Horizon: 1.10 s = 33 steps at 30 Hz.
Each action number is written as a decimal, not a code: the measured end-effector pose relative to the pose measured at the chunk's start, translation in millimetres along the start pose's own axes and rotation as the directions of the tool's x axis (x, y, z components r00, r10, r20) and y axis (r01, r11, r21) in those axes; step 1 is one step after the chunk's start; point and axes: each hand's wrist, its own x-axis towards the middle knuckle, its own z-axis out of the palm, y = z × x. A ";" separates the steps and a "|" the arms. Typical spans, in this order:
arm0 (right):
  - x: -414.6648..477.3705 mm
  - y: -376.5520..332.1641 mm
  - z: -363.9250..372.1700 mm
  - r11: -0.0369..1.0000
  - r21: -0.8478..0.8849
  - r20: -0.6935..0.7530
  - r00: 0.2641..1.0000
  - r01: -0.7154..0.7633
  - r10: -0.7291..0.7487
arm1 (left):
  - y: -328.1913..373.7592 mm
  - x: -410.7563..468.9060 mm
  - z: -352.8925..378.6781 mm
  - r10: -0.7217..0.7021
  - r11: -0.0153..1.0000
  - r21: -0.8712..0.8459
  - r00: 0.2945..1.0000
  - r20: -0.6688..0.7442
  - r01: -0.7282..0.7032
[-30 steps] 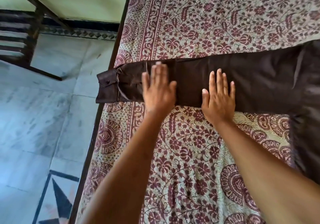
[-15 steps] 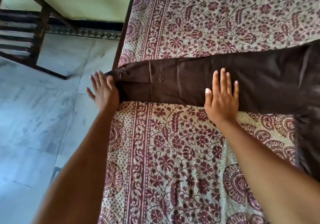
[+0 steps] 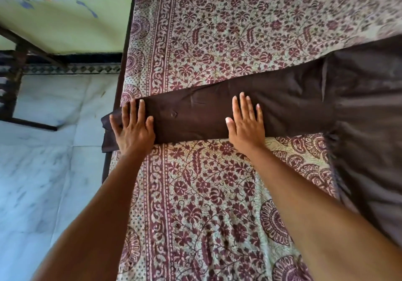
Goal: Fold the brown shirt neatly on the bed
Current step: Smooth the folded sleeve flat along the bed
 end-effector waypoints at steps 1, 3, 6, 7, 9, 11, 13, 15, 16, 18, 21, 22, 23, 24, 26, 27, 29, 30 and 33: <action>0.5 0.6 -3.2 0.999 0.036 0.015 1.000 0.016 -0.017 | 12.6 -1.8 -3.7 -0.037 0.999 -0.017 0.999 -0.006 0.037; -1.9 7.5 -11.8 0.990 0.136 -0.006 0.999 0.037 -0.036 | 53.4 -8.6 -8.0 0.014 0.999 -0.034 0.999 -0.034 -0.015; -12.5 31.4 -22.6 0.989 0.140 -0.161 0.985 -0.041 0.063 | 132.5 -20.9 -3.1 0.236 0.968 -0.080 0.972 -0.017 -0.237; -16.0 44.7 -24.7 0.987 0.110 -0.189 0.973 -0.114 0.133 | 157.9 -24.6 0.5 0.288 0.953 -0.101 0.958 0.003 -0.286; -22.3 73.4 -26.4 0.964 0.049 -0.196 0.944 -0.261 0.265 | 197.0 -30.6 9.1 0.373 0.923 -0.119 0.926 0.050 -0.365; -24.2 96.9 -25.1 0.943 0.012 -0.151 0.932 -0.333 0.331 | 216.9 -30.8 18.8 0.422 0.905 -0.106 0.903 0.083 -0.413; -24.3 108.2 -20.8 0.940 0.005 -0.092 0.936 -0.341 0.340 | 214.4 -27.9 26.5 0.447 0.894 -0.079 0.892 0.065 -0.442; -23.0 109.6 -16.6 0.946 0.006 -0.096 0.941 -0.325 0.324 | 192.5 -21.4 28.7 0.431 0.901 -0.060 0.901 0.036 -0.429; -21.9 107.4 -15.8 0.947 0.012 -0.098 0.942 -0.321 0.320 | 175.7 -16.0 28.6 0.397 0.917 -0.059 0.918 0.026 -0.395; -22.8 106.3 -15.2 0.944 0.020 -0.085 0.941 -0.328 0.329 | 140.2 -6.1 26.8 0.313 0.949 -0.045 0.949 0.023 -0.312; -22.5 105.9 -17.3 0.942 0.023 -0.006 0.942 -0.334 0.334 | 94.9 1.8 19.8 0.194 0.981 -0.012 0.981 0.032 -0.193; -21.5 107.8 -20.3 0.943 0.038 0.035 0.944 -0.331 0.329 | 87.6 1.8 17.0 0.160 0.987 -0.011 0.986 0.047 -0.160; -20.3 110.5 -25.1 0.944 0.070 0.080 0.945 -0.322 0.317 | 83.8 1.8 14.2 0.134 0.991 -0.005 0.989 0.066 -0.134; -18.7 112.3 -30.7 0.943 0.122 0.130 0.947 -0.309 0.294 | 82.7 1.7 11.5 0.112 0.994 0.001 0.990 0.083 -0.113; -23.7 118.3 -47.4 0.922 0.260 0.201 0.950 -0.286 0.238 | 93.9 -4.7 2.1 0.100 0.995 -0.013 0.991 0.085 -0.099; -32.1 120.8 -55.3 0.913 0.303 0.188 0.956 -0.273 0.224 | 103.7 -12.5 -3.7 0.112 0.993 -0.041 0.991 0.069 -0.109; -58.0 124.4 -68.3 0.908 0.321 0.095 0.963 -0.268 0.251 | 128.6 -35.3 -15.8 0.154 0.980 -0.134 0.987 0.045 -0.147; -77.9 127.5 -73.9 0.901 0.325 0.052 0.957 -0.287 0.286 | 143.8 -51.4 -21.6 0.186 0.968 -0.182 0.981 0.047 -0.174; -149.5 146.6 -85.2 0.876 0.321 0.070 0.932 -0.359 0.356 | 187.1 -106.2 -32.2 0.279 0.928 -0.281 0.957 0.083 -0.246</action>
